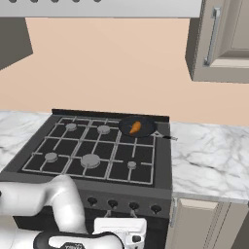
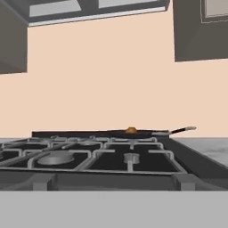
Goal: Pick the croissant and place it on the pan. Then turn on the stove to warm the croissant.
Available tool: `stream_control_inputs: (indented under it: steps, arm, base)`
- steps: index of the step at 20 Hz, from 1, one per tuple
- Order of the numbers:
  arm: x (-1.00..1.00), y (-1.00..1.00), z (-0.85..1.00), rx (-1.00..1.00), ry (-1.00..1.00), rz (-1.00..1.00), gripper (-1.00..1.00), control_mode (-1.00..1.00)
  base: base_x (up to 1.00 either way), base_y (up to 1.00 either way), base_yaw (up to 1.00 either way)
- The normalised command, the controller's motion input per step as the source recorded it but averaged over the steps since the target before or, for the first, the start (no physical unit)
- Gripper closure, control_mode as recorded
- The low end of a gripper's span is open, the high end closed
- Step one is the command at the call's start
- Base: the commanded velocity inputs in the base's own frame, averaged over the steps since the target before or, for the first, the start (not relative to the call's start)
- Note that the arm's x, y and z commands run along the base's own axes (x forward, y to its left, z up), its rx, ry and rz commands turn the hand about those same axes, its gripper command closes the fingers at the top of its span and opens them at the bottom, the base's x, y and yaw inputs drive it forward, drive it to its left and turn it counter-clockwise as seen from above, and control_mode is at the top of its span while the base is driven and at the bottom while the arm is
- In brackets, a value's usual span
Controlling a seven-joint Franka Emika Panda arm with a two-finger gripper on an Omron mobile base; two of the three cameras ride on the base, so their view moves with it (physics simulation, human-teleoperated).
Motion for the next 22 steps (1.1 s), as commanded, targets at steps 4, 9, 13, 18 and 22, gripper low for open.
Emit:
stream_control_inputs:
  steps: [4, 9, 13, 18, 22]
  arm:
    - [0.02, -0.04, -0.21, 0.00, 0.00, 0.01, -1.00, -1.00]
    - [0.00, 0.00, -0.27, 0.00, 0.00, 0.00, -1.00, -1.00]
    - [0.03, 0.00, -0.05, 0.00, 0.00, 0.01, -1.00, -1.00]
    - [0.11, -0.04, 0.00, 0.00, 0.01, 0.00, -1.00, -1.00]
    - [0.19, -0.01, -0.01, 0.00, 0.04, 0.00, -1.00, -1.00]
  base:
    - [0.00, 0.00, 0.00]
    - [0.00, 0.00, 0.00]
    - [0.00, 0.00, 0.00]
    - [0.00, 0.00, 0.00]
    - [0.00, 0.00, 0.00]
